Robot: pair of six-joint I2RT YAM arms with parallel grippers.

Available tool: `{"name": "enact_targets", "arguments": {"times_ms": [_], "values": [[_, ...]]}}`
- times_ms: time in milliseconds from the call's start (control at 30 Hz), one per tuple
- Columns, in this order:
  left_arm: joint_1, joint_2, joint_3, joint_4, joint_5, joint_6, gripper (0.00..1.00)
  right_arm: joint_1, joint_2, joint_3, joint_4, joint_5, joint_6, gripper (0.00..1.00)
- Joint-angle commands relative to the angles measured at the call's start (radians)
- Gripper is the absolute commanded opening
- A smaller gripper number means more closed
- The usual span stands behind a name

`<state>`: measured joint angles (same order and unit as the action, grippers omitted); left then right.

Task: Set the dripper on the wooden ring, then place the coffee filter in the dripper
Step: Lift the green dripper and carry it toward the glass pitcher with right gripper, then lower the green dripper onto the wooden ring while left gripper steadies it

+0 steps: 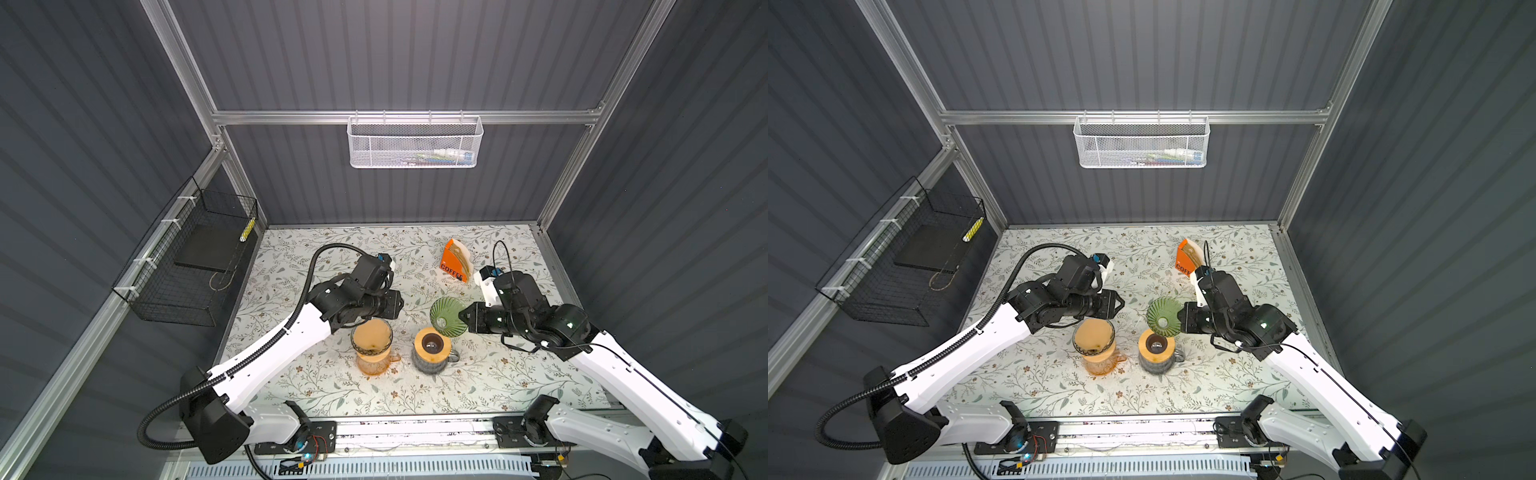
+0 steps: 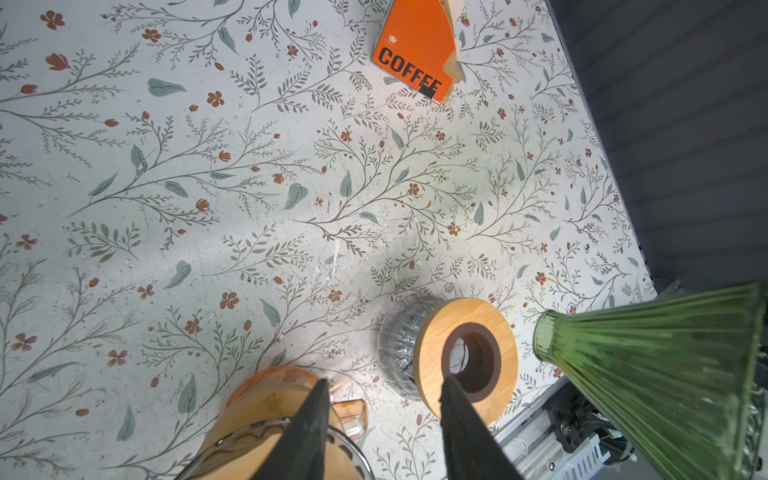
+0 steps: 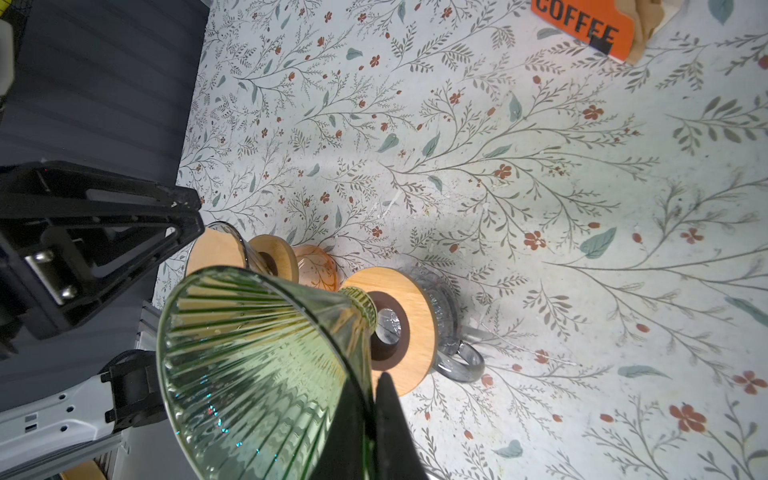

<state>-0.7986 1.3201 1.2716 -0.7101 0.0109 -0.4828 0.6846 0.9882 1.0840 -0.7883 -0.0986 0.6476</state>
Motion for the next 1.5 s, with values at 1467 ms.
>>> {"name": "enact_targets", "arguments": {"times_ms": [1467], "values": [[-0.068, 0.025, -0.028, 0.030, 0.287, 0.122, 0.37, 0.088, 0.150, -0.004, -0.029, 0.025, 0.022, 0.00]]}}
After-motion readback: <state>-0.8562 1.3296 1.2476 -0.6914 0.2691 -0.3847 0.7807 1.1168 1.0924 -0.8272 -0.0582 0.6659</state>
